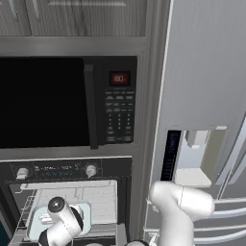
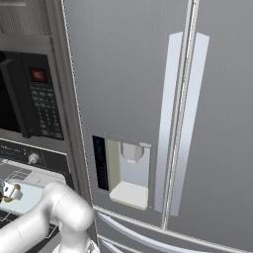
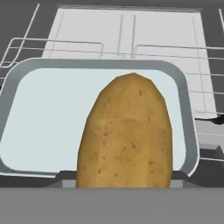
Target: Place the potato on the bottom rack of the oven.
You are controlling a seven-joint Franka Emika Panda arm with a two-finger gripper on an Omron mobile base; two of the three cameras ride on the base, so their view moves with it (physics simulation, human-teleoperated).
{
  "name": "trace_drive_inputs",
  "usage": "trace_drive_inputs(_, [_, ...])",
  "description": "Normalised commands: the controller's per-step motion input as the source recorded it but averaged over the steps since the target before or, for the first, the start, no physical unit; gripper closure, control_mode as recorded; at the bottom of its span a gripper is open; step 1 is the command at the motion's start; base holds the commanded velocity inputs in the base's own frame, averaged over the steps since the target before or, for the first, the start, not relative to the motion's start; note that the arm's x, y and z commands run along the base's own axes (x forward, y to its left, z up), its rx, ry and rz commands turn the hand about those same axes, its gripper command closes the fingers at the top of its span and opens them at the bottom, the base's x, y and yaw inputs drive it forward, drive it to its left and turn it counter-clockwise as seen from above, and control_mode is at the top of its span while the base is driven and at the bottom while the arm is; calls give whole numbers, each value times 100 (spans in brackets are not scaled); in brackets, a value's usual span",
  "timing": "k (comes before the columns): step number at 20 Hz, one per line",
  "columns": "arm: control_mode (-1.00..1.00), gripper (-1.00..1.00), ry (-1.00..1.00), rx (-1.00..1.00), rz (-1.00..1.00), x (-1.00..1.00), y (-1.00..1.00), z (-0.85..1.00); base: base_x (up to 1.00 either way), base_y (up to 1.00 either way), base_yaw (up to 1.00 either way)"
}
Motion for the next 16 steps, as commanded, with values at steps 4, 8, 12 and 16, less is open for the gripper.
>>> trace_drive_inputs(4, [-100,100,12,0,-4,28,0,-47,0,0,0])
trace_drive_inputs(8, [-100,100,3,0,-2,15,0,-41,0,0,0])
trace_drive_inputs(12, [-100,100,0,0,-1,1,1,-32,0,0,0])
trace_drive_inputs(16, [-100,-100,0,0,-1,6,0,-40,0,0,0])
